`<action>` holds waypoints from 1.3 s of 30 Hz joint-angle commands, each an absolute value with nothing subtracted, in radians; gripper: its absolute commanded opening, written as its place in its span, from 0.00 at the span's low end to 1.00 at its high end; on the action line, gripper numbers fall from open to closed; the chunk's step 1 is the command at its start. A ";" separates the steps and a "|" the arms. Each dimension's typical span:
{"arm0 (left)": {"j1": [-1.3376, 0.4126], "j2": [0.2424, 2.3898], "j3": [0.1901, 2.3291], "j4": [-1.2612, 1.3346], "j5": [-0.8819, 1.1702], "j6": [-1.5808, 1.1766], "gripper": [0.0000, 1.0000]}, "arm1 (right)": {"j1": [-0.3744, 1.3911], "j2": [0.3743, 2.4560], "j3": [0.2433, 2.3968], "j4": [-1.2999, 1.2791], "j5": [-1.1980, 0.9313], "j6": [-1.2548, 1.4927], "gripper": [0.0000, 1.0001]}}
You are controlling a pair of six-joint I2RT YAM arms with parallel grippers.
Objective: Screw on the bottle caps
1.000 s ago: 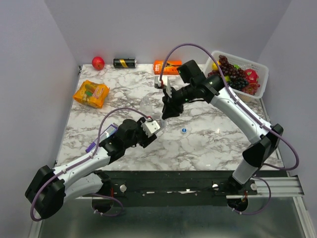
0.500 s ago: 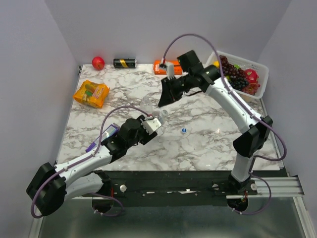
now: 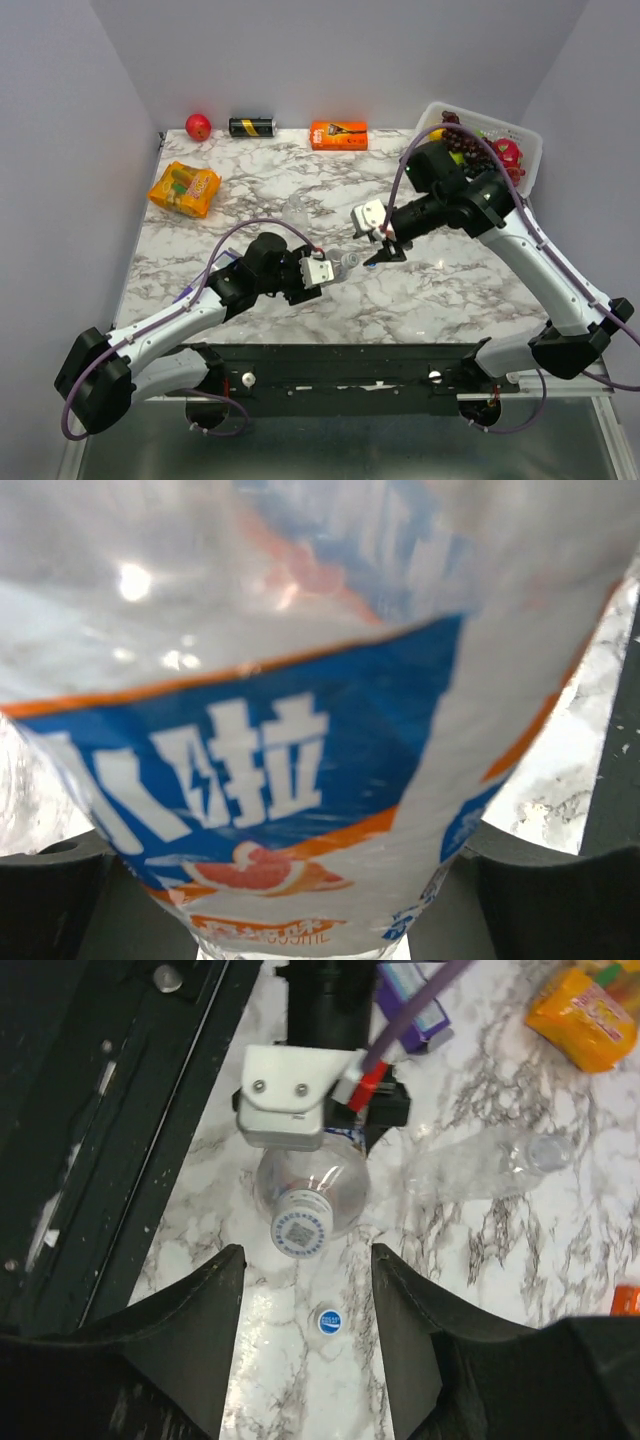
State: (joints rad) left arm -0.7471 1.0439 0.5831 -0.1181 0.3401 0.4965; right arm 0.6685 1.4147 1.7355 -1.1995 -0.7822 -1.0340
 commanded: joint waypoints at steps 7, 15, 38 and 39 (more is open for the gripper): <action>-0.741 1.055 0.653 -0.183 0.463 0.592 0.00 | 0.798 1.394 1.572 -1.172 -0.634 -1.379 0.61; -0.742 1.060 0.666 -0.179 0.459 0.586 0.00 | 0.799 1.396 1.565 -1.120 -0.653 -1.344 0.54; -0.736 1.092 0.680 -0.115 0.457 0.488 0.00 | 0.804 1.391 1.562 -1.081 -0.772 -1.213 0.47; -0.736 1.092 0.680 -0.115 0.459 0.488 0.00 | 0.802 1.387 1.560 -1.078 -0.772 -1.213 0.47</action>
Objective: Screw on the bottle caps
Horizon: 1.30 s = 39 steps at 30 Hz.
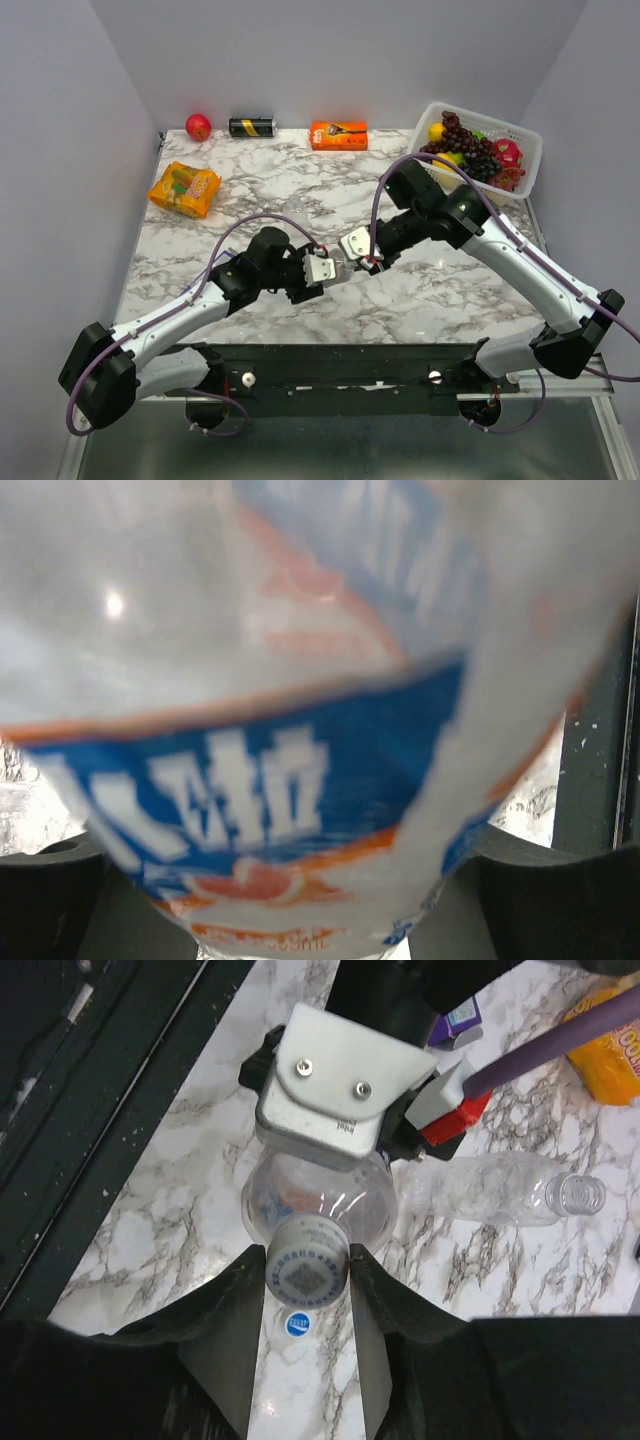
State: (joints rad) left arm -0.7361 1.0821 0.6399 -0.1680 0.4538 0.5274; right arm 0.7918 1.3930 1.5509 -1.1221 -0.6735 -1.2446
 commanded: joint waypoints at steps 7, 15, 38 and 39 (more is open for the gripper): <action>-0.736 1.089 0.670 -0.106 0.453 0.476 0.00 | 0.802 1.373 1.542 -1.065 -0.765 -1.190 0.35; -0.724 1.062 0.637 0.003 0.393 0.359 0.00 | 0.781 1.433 1.542 -0.991 -0.747 -0.958 0.00; -0.721 1.023 0.557 0.250 0.235 -0.103 0.00 | 0.640 1.513 1.545 -0.667 -0.733 -0.038 0.43; -0.721 1.025 0.557 0.255 0.242 -0.103 0.00 | 0.640 1.511 1.539 -0.660 -0.736 -0.028 0.43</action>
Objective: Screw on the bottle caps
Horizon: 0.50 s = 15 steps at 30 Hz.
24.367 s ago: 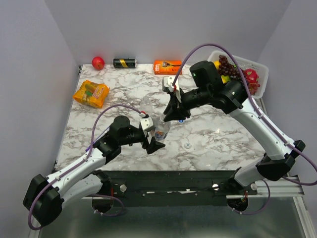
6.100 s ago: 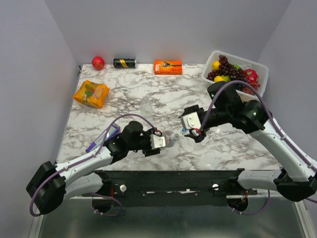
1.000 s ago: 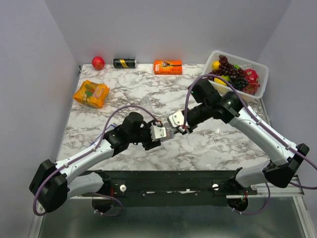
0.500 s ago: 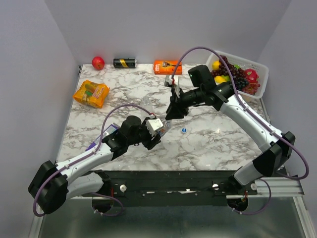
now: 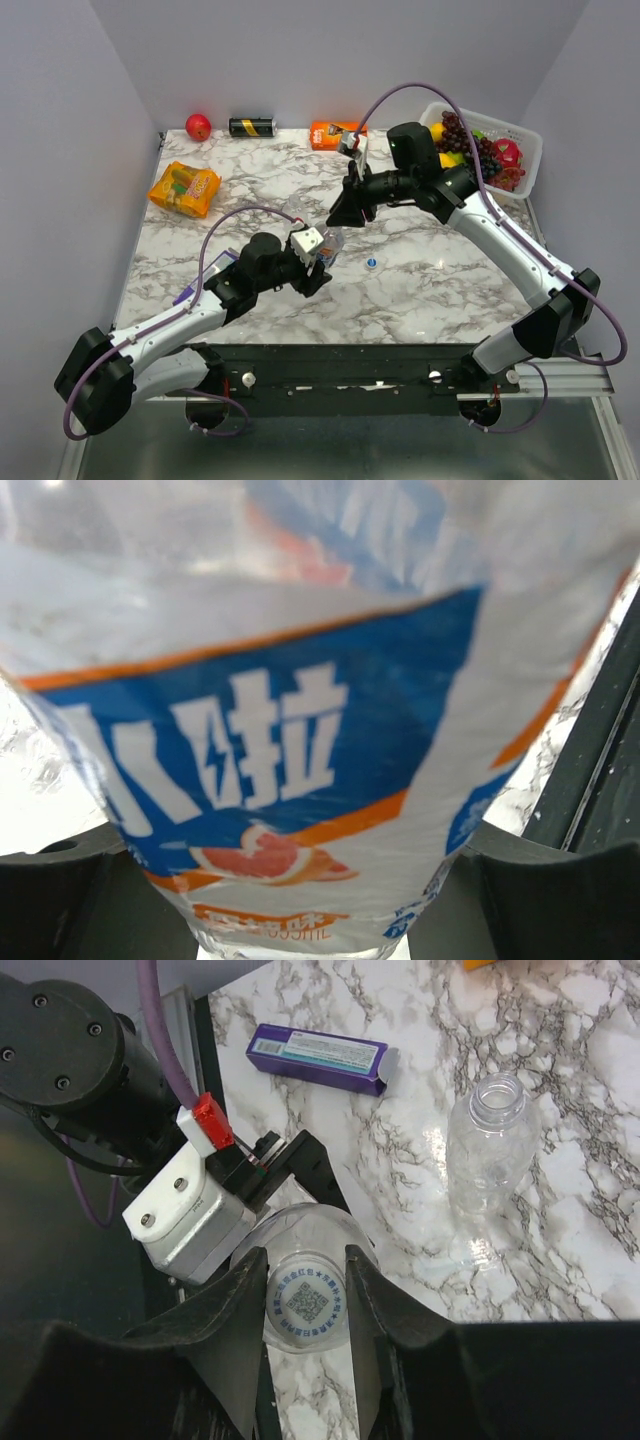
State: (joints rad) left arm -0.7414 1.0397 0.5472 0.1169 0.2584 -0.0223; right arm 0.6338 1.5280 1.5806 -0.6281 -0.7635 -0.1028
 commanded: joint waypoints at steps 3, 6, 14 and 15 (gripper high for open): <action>-0.721 1.031 0.561 0.270 0.252 -0.121 0.00 | 0.641 1.511 1.525 -0.637 -0.749 -0.003 0.44; -0.721 1.034 0.561 0.287 0.281 -0.146 0.00 | 0.641 1.513 1.525 -0.621 -0.753 0.024 0.44; -0.718 1.046 0.558 0.376 0.365 -0.192 0.00 | 0.643 1.526 1.513 -0.589 -0.765 0.052 0.48; -0.718 1.048 0.560 0.380 0.377 -0.193 0.00 | 0.643 1.526 1.508 -0.584 -0.764 0.054 0.48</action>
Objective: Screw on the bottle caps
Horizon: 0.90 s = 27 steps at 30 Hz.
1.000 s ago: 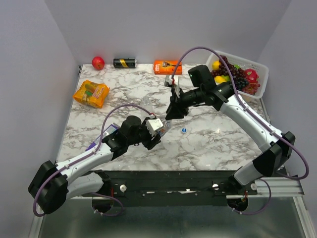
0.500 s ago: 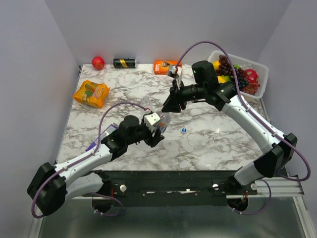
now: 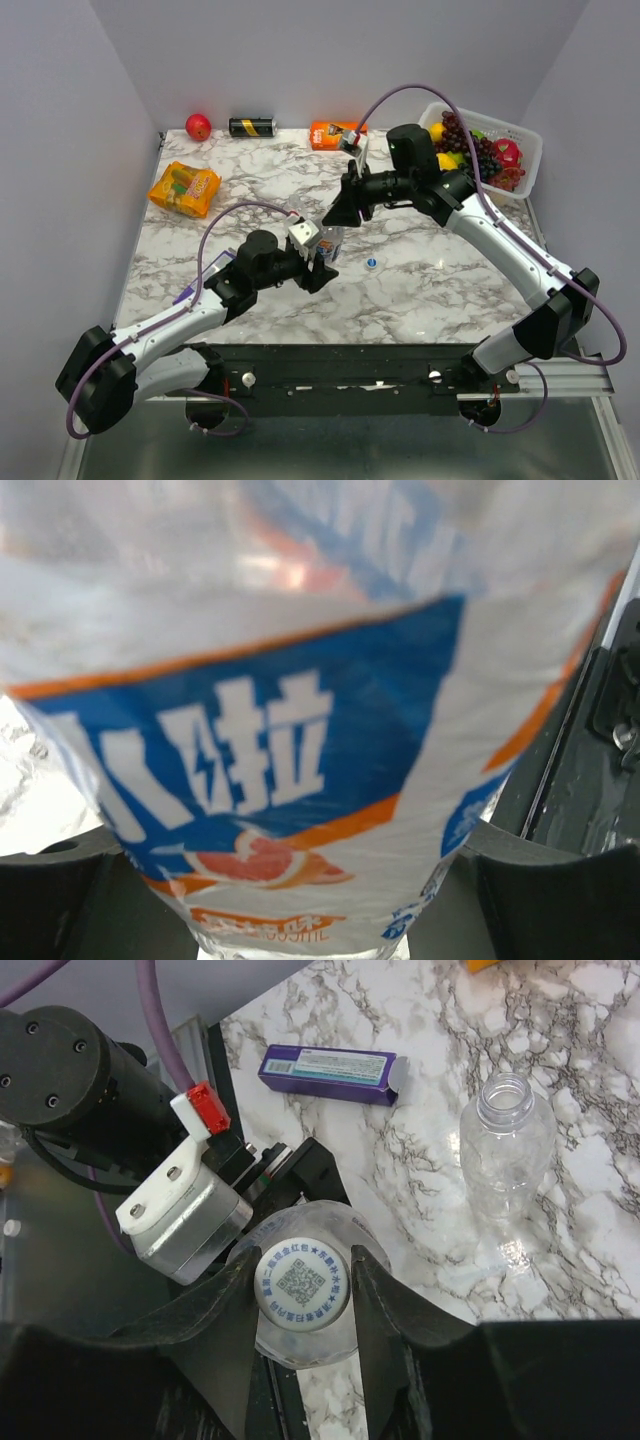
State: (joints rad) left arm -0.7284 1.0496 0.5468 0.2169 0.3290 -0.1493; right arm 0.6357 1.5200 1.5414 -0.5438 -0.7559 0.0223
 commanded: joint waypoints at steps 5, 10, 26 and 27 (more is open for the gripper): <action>-0.716 1.055 0.560 0.397 0.391 -0.196 0.00 | 0.643 1.525 1.511 -0.565 -0.773 0.032 0.14; -0.715 1.039 0.563 0.316 0.346 -0.155 0.75 | 0.637 1.506 1.586 -0.615 -0.738 -0.067 0.00; -0.706 0.885 0.511 -0.015 0.281 -0.051 0.99 | 0.273 1.400 1.330 -0.460 -0.434 -0.317 0.00; -0.706 0.887 0.512 -0.015 0.281 -0.046 0.99 | 0.261 1.417 1.324 -0.434 -0.433 -0.328 0.00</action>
State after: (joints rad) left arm -0.7120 0.8948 0.5259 0.0261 0.2802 -0.0502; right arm 0.3054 1.3842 1.3556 -0.5507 -0.4881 -0.2619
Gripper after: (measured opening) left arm 0.985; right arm 0.384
